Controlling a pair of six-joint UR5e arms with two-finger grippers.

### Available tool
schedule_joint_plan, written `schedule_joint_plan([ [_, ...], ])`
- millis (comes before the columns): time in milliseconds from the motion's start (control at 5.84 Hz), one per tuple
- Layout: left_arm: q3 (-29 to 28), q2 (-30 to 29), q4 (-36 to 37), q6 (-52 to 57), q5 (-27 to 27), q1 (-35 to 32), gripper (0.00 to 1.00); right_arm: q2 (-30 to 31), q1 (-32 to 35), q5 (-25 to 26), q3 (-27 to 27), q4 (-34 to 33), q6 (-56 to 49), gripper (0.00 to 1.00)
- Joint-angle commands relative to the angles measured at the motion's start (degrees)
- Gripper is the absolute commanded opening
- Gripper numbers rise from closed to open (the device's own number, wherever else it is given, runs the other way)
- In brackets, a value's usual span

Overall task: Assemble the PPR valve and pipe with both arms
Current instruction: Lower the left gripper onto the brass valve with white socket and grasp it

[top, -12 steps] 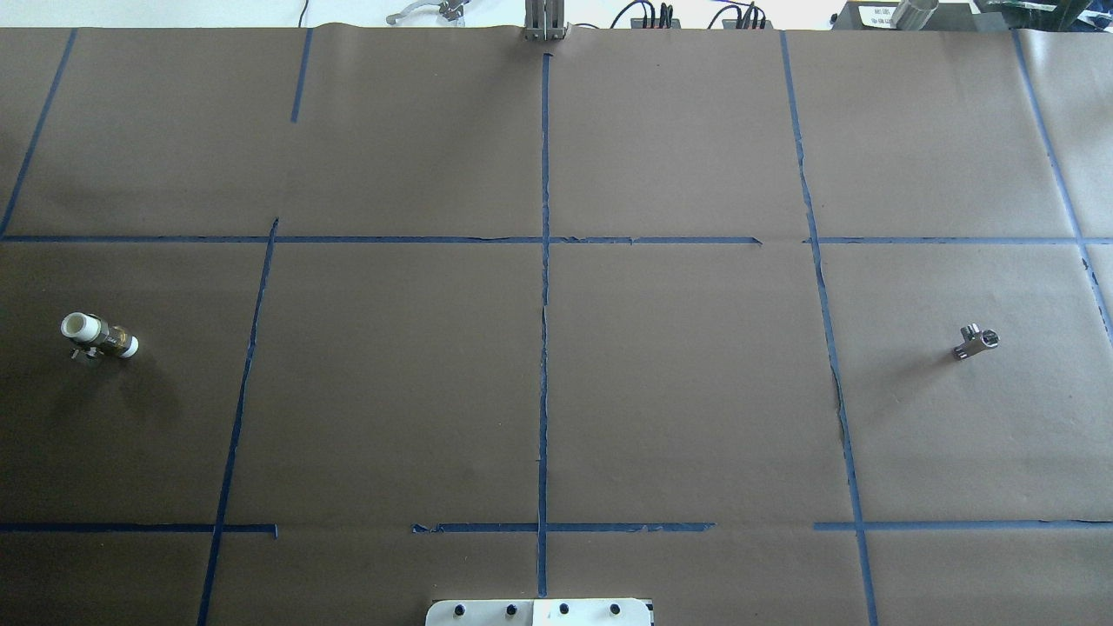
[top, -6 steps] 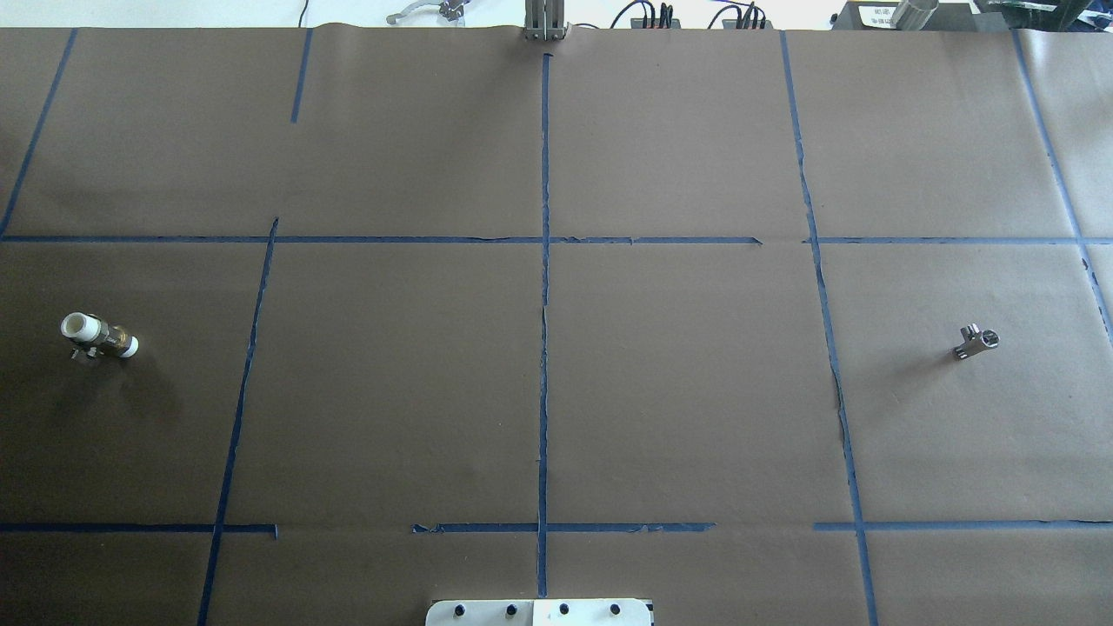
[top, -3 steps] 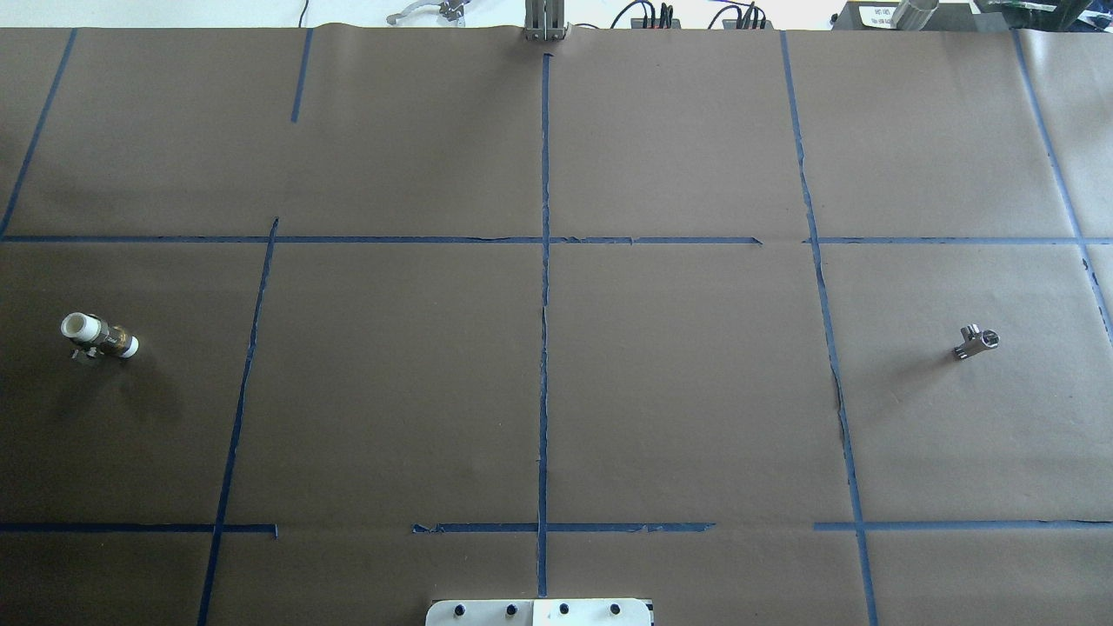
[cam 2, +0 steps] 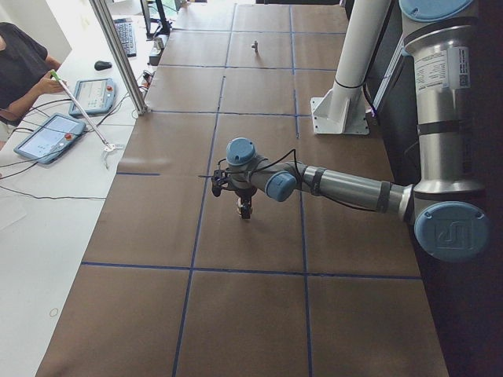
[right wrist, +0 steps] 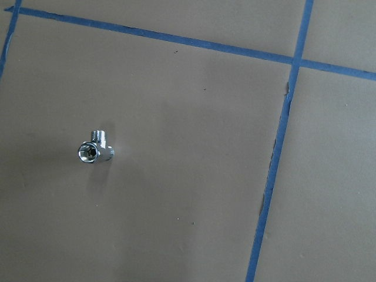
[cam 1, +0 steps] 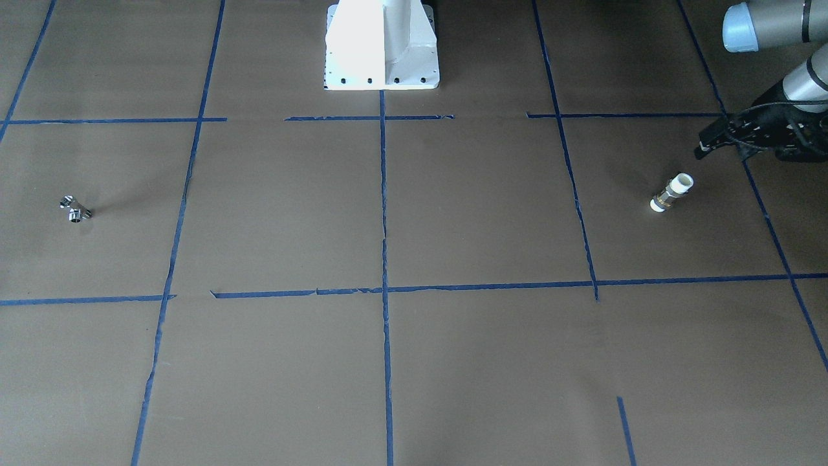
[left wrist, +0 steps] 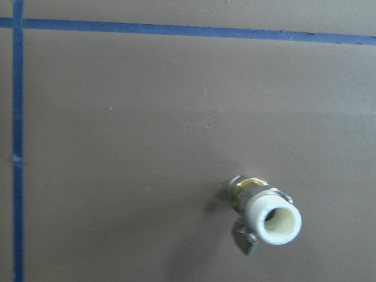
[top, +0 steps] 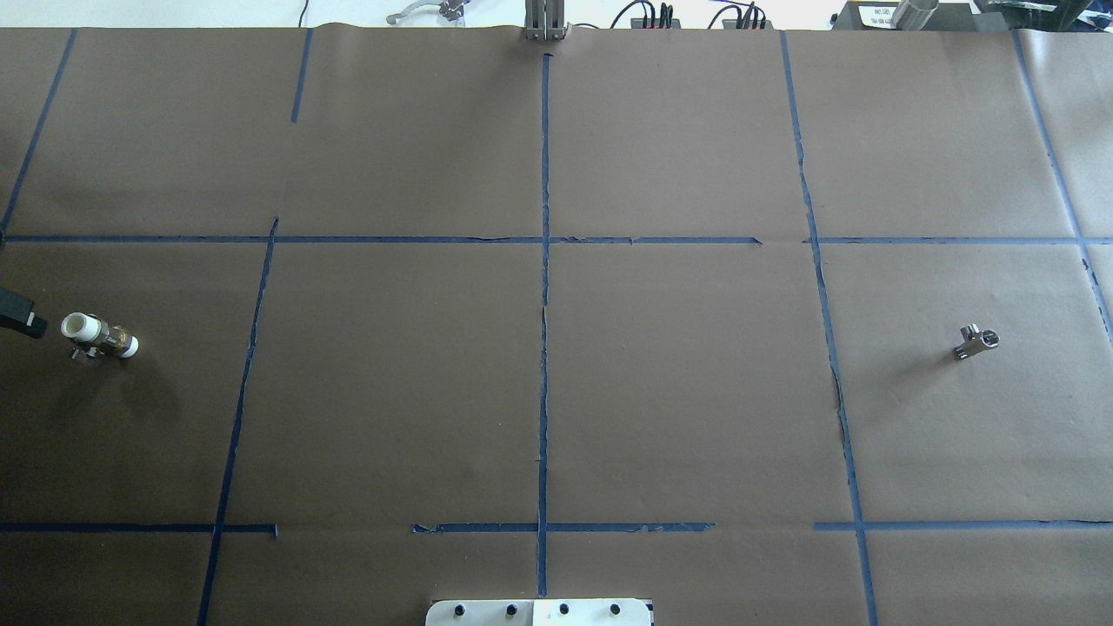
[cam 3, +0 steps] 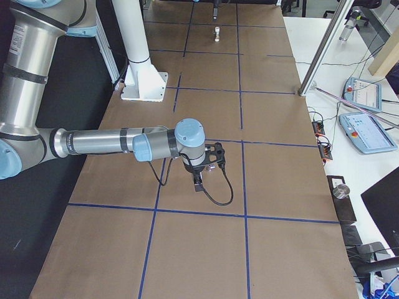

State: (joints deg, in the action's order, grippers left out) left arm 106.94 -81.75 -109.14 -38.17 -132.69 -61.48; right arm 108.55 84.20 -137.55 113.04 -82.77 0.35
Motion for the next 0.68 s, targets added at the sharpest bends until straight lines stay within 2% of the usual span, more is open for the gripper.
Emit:
schedule_joint_plan([
  [0,-0.76,-2.35,-0.37,-1.38,3.66,4.43,1.00,0.00,0.00,0.00,-0.36,-0.02,0.00,1.00],
  [342,-2.43,-3.68,-0.37,-2.00,6.45,5.93,1.00,0.00,0.00,0.00,-0.37,-0.02,0.00,1.00],
  [514,-3.05,-3.77,-0.54,-2.00,6.48,5.93,0.96,0.00,-0.09,0.00,-0.37,-0.02,0.00,1.00],
])
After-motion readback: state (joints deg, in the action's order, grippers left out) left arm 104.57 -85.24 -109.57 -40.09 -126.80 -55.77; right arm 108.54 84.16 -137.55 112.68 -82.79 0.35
